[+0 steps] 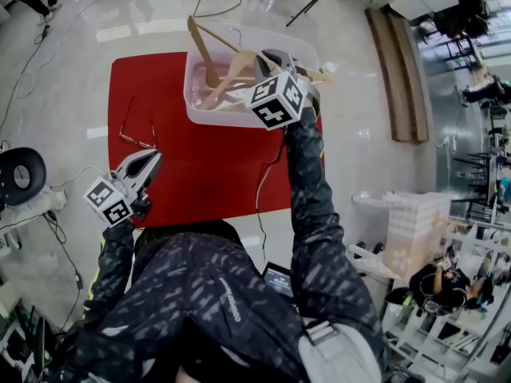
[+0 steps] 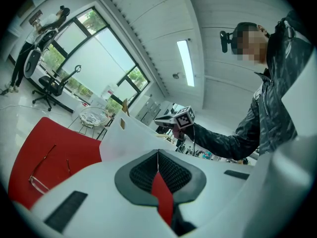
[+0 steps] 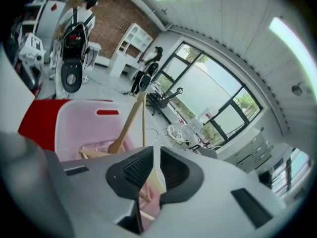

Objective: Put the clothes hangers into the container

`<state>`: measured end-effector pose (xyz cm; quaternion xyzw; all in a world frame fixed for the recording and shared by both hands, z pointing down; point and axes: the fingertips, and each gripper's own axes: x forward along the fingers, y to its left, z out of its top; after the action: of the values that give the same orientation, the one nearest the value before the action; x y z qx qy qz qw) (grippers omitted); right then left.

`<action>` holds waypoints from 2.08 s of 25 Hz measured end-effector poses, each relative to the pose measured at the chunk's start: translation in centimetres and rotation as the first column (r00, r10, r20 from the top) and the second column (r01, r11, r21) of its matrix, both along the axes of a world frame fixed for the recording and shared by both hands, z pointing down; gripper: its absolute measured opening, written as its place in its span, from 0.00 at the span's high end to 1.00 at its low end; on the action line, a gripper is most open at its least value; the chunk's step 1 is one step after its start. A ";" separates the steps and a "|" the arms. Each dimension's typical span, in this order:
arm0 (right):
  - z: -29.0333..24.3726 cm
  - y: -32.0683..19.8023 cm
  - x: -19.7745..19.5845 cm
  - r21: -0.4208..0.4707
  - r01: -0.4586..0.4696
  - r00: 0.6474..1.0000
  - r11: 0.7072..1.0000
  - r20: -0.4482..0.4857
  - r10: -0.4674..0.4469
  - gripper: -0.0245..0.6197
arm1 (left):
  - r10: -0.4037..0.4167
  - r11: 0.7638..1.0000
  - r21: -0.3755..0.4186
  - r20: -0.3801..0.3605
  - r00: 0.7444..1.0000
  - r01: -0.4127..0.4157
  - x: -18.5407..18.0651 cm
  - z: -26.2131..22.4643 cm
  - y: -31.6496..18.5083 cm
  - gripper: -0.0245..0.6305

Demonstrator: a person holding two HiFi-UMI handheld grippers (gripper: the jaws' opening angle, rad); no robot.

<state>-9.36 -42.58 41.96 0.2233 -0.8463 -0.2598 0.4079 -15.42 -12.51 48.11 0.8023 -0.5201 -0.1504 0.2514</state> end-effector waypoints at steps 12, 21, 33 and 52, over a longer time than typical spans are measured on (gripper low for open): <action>-3.0 10.1 4.6 -0.329 0.039 0.914 0.944 0.394 0.099 0.92 | -0.032 0.999 0.019 0.083 0.996 0.030 1.6 -2.9 1.7 0.95; 0.4 15.3 9.2 -0.432 0.048 0.900 0.900 0.409 0.149 0.92 | -0.064 0.998 0.005 0.097 0.993 0.064 3.7 -3.4 4.7 0.95; 3.8 23.4 10.0 -0.524 0.087 0.898 0.847 0.410 0.161 0.93 | -0.054 0.998 -0.019 0.082 0.995 0.056 6.1 -2.6 9.9 0.95; 5.2 43.5 14.5 -0.597 0.075 0.922 0.799 0.347 0.172 0.93 | 0.023 1.000 0.019 0.053 0.998 -0.024 12.1 -3.1 25.1 0.95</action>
<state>5.16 0.95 47.16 0.1514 -0.9415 0.0806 0.2901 -3.29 12.61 45.03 0.8145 -0.5155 -0.1316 0.2313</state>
